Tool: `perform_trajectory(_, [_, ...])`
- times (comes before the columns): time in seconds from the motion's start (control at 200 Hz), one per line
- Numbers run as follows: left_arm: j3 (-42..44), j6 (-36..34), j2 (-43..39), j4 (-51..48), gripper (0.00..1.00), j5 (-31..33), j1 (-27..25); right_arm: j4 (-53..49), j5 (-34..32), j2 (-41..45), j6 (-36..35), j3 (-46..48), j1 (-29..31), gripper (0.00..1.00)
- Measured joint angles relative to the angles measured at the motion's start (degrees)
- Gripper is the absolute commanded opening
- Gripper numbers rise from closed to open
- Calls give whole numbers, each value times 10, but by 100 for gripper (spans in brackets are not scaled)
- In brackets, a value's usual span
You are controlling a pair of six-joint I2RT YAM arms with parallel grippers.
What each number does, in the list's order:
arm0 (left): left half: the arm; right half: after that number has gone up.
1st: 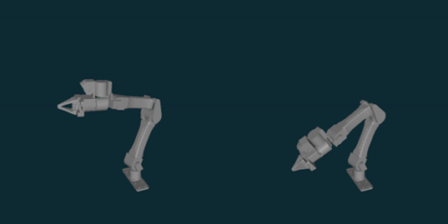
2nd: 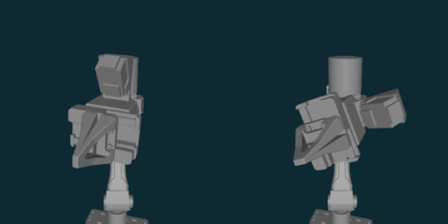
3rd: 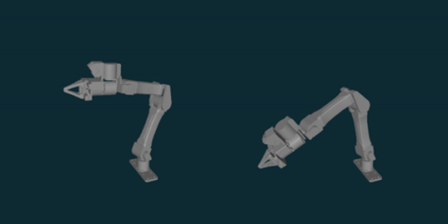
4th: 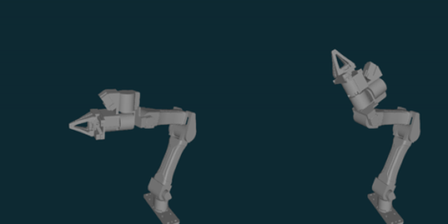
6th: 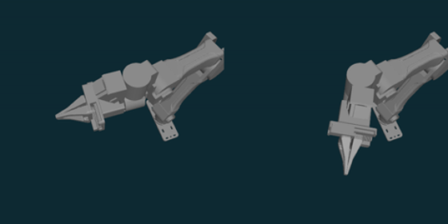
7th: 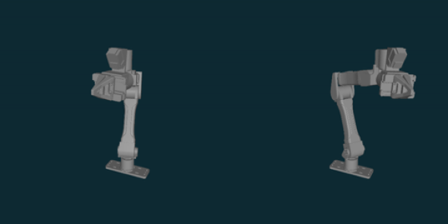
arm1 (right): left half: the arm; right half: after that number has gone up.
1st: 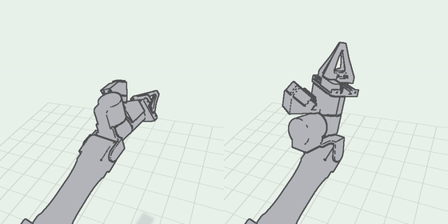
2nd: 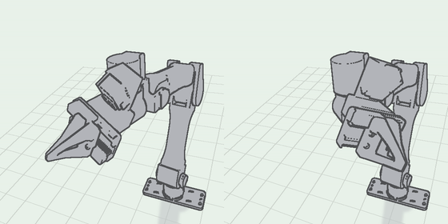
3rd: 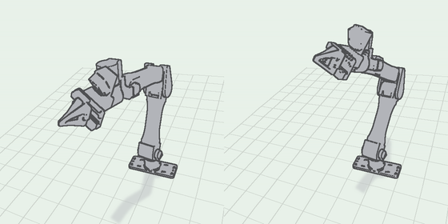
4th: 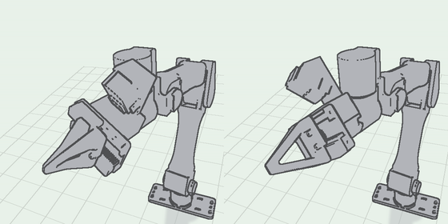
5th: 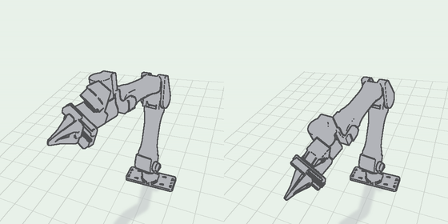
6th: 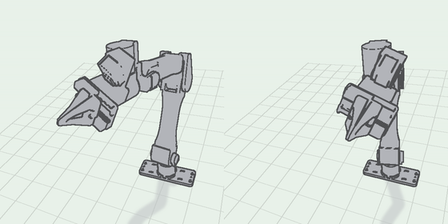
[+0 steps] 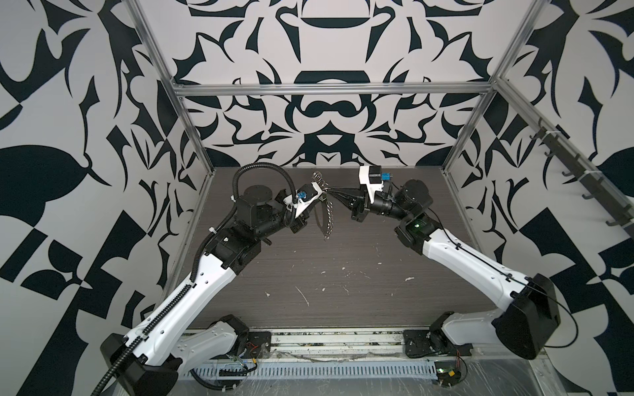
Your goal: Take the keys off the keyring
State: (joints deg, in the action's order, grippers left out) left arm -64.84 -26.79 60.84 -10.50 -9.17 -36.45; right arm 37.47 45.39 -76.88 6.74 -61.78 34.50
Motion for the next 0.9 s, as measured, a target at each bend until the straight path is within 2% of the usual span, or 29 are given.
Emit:
perform_trajectory(0.165, [-3,3,5,7,19,19,-9,0,-1,0,0,0,0,0])
perform_trajectory(0.375, [-3,6,7,15,0,36,-14,-2,-6,0,1,0,0,0])
perform_trajectory(0.675, [-3,7,0,8,0,66,-17,-4,-11,0,3,0,-1,0])
perform_trajectory(0.905, [-23,2,-1,-48,0,90,-23,-5,-13,0,12,0,-7,0])
